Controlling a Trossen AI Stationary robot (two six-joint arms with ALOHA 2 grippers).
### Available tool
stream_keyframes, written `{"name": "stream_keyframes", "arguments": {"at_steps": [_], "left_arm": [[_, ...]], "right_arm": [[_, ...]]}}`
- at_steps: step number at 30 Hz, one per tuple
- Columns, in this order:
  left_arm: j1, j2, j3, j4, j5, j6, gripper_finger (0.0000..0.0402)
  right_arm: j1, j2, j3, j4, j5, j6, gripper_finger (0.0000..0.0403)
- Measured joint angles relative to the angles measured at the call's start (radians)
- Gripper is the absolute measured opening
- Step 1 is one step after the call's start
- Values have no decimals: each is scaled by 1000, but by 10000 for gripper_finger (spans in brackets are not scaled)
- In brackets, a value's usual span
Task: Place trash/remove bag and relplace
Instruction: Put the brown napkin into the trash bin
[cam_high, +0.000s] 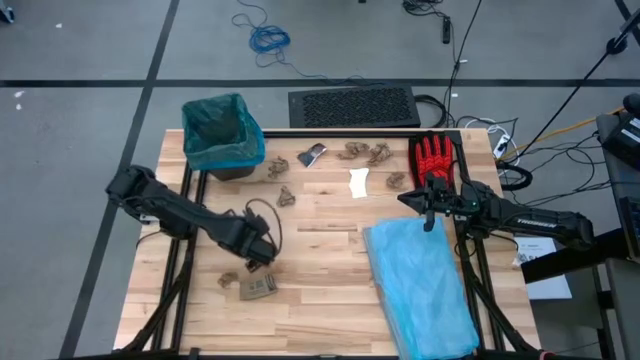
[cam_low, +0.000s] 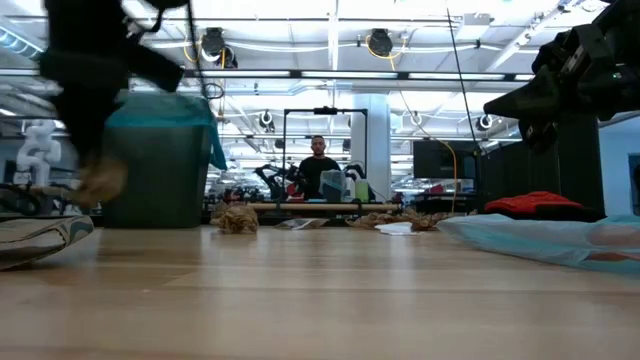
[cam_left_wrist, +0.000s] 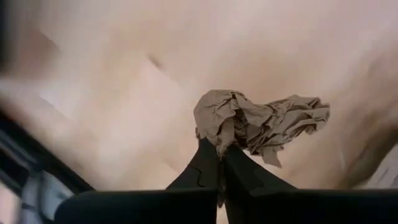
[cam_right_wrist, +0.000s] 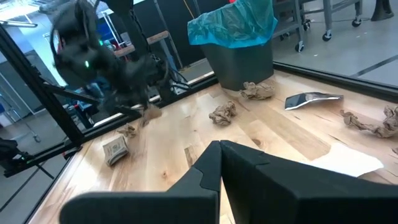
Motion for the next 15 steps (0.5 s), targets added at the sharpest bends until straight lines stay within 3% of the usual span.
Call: {"name": "stream_keyframes", "arguments": {"at_steps": [9,11,15], "left_arm": [[174,-116,277,-267,-431,35,2],[230,-147,332,-338,-496,37,1],[352,-222,393,-321,-560,165,1]], "right_arm": [[0,0,0,9,4,-17,0],[0,0,0,8,4,-18,0],[0,0,0,8,4,-18,0]]}}
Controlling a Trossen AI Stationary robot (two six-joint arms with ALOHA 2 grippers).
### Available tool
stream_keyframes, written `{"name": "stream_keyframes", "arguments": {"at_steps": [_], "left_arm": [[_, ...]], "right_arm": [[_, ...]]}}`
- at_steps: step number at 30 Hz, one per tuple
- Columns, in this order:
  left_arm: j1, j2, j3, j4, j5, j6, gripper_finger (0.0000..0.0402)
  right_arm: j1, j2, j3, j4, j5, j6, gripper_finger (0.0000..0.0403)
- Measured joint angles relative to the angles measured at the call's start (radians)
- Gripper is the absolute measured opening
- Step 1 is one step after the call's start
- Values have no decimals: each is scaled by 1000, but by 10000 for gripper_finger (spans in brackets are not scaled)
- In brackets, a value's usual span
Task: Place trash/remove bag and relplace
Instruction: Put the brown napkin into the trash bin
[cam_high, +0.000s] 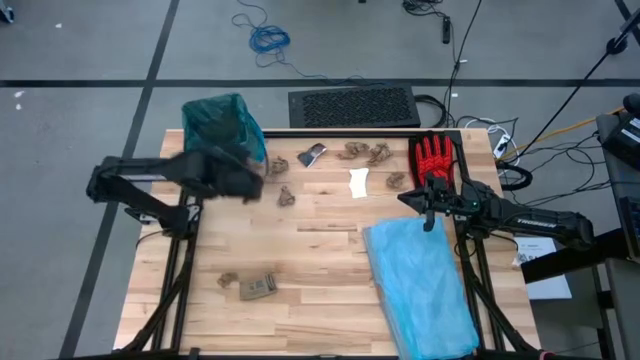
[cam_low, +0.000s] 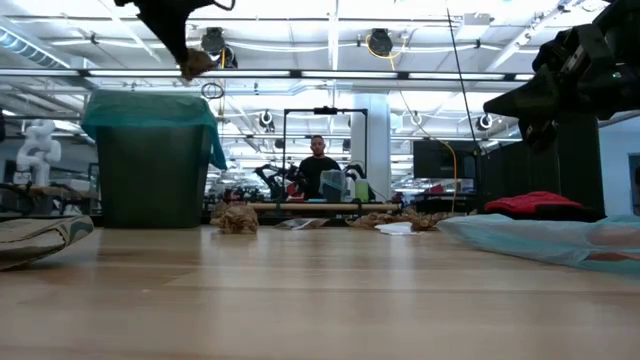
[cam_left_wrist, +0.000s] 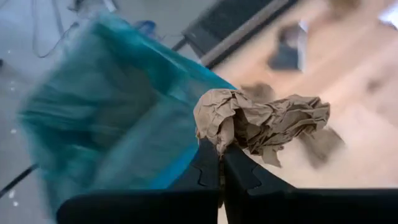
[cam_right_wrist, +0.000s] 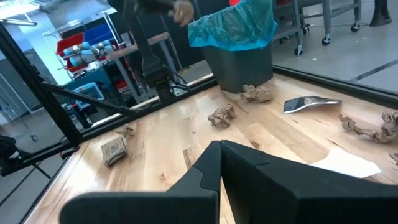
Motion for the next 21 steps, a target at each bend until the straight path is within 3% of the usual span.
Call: {"name": "stream_keyframes", "arguments": {"at_steps": [4,12,17,21], "left_arm": [[144,-37,33,-10,-77,78,1],[484,-32,34,-7,-66,297,5],[628,15,-6,59,60,438,11],[674,40,-83,220,176,554,13]], "right_arm": [[0,0,0,0,0,0,0],[0,0,0,-1,0,0,0],[0,0,0,-1,0,0,0],[0,0,0,-2,-1,0,0]]}}
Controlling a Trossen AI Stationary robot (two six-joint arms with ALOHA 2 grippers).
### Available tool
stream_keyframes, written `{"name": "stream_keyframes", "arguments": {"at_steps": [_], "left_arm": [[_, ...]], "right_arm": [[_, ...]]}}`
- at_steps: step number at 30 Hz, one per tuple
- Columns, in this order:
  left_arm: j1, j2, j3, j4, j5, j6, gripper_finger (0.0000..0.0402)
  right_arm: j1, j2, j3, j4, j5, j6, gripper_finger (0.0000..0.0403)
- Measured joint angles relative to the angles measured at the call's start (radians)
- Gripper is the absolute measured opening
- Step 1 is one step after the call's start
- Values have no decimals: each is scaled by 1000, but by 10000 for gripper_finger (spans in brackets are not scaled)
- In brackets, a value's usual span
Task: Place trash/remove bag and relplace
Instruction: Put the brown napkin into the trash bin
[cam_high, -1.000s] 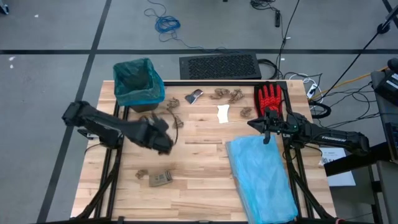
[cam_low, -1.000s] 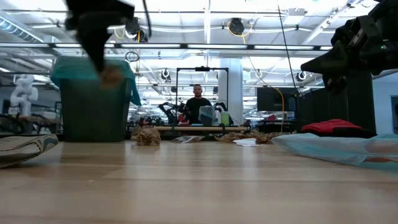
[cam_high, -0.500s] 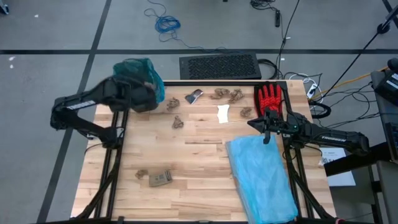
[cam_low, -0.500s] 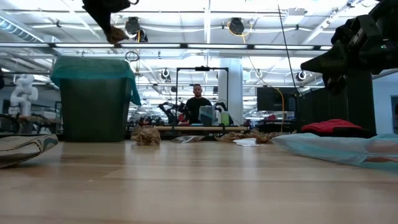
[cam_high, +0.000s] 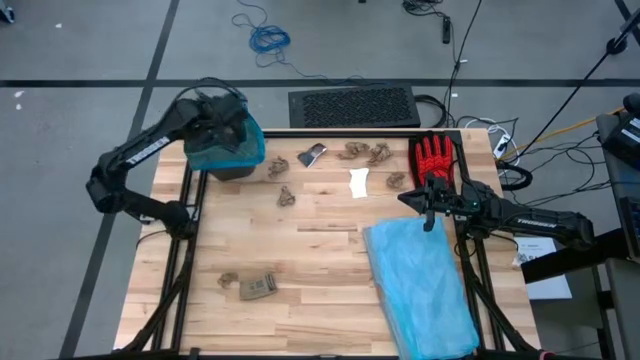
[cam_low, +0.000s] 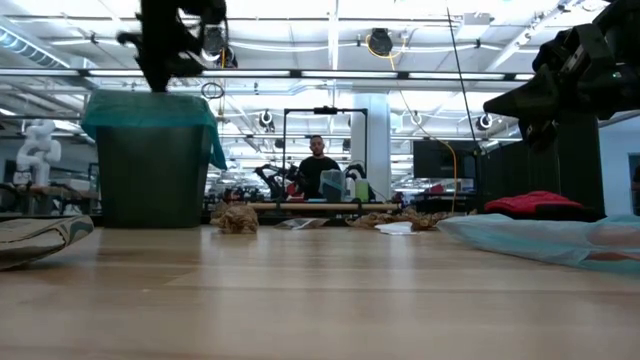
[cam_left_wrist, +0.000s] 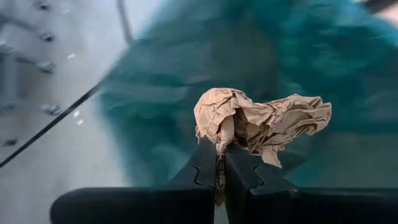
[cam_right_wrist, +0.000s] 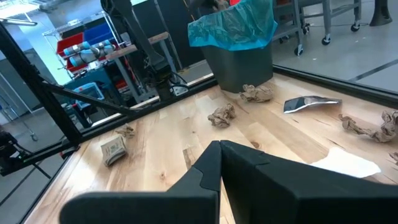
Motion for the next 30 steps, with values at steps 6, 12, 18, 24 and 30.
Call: {"name": "stream_keyframes", "arguments": {"at_steps": [6,12,18,24,30], "left_arm": [[7,53,-101,232,131,92,4],[-17,68,-133,401,269,146,3],[-39,77,-142,494,405,159,3],[-39,78,-140,467,357,174,2],[-39,62,-139,436,290,176,2]], "right_arm": [[0,0,0,0,-1,1,0],[0,0,0,-2,-2,3,0],[0,0,0,-3,-5,3,0],[1,1,0,1,-6,9,0],[1,0,0,1,-6,11,0]]}}
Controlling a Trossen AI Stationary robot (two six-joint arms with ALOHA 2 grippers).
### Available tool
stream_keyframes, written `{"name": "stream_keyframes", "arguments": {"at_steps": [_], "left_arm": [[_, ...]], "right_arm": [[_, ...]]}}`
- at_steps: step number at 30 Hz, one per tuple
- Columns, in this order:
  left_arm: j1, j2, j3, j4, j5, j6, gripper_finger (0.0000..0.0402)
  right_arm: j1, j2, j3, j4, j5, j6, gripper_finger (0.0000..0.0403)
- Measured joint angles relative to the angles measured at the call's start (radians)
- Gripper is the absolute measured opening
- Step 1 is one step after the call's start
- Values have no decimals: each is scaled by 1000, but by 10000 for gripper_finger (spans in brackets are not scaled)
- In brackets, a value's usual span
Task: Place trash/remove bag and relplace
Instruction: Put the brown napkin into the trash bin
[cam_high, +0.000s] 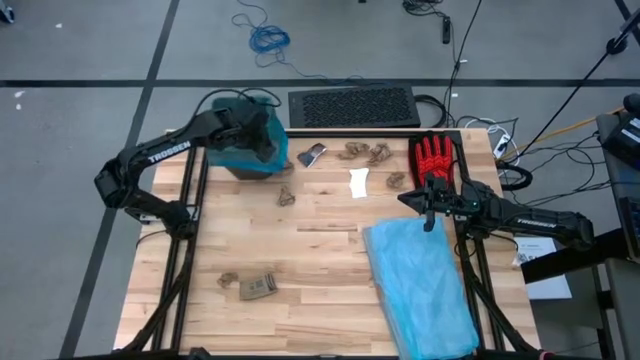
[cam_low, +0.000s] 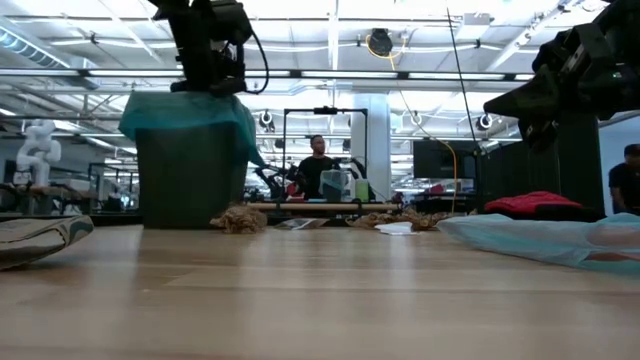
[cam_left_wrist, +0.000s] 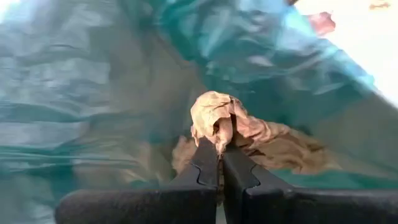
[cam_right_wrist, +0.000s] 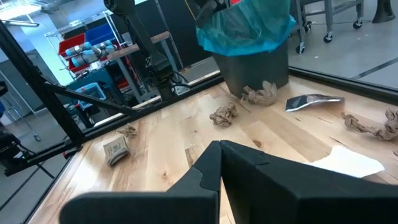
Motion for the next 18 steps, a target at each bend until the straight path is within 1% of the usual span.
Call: {"name": "stream_keyframes", "arguments": {"at_steps": [6,10,15,17,18], "left_arm": [[0,-8,0,-19,-92,35,3],[4,-7,13,-19,-157,48,14],[18,-7,70,-32,-135,47,19],[24,-8,88,-33,-102,47,19],[30,-8,93,-32,-69,47,18]], "right_arm": [[0,0,0,0,1,-4,0],[0,0,0,3,0,-6,0],[0,0,0,11,0,-10,0],[0,0,0,14,1,-10,0],[0,0,0,19,1,-10,0]]}}
